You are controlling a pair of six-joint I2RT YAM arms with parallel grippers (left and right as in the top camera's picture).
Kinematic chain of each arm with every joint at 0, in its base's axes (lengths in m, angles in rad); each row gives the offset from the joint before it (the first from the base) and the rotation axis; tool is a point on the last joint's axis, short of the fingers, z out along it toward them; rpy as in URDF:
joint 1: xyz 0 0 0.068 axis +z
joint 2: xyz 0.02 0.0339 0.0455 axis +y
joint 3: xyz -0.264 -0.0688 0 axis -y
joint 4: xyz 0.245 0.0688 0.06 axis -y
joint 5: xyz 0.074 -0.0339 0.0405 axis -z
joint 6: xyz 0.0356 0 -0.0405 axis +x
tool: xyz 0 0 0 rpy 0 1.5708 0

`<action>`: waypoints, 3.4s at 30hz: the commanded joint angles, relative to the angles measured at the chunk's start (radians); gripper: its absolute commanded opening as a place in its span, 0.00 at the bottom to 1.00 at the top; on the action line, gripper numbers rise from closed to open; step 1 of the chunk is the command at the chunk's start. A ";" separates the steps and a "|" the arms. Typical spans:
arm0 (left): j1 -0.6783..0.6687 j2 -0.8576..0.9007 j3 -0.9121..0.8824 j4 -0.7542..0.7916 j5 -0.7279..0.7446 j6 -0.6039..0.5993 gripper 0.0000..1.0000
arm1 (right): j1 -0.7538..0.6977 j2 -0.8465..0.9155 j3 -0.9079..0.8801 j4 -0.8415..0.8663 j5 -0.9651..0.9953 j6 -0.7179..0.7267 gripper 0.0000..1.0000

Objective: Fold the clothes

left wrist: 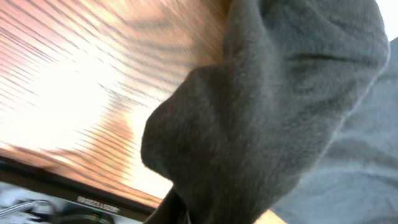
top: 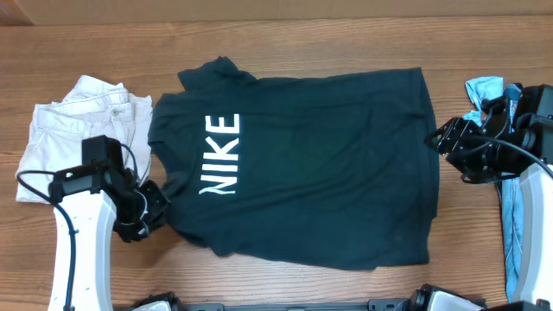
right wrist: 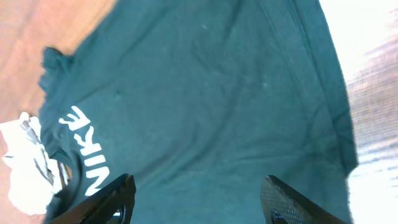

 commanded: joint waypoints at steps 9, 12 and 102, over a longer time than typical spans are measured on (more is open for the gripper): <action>0.030 -0.009 0.052 -0.031 -0.162 0.073 0.86 | 0.003 0.047 -0.088 0.019 0.013 -0.027 0.68; 0.029 -0.009 0.047 -0.055 -0.043 0.072 0.95 | 0.003 0.047 -0.088 0.019 0.013 -0.027 0.68; 0.017 0.134 -0.238 0.349 -0.179 -0.146 0.70 | 0.003 0.047 -0.088 0.048 0.002 -0.027 0.69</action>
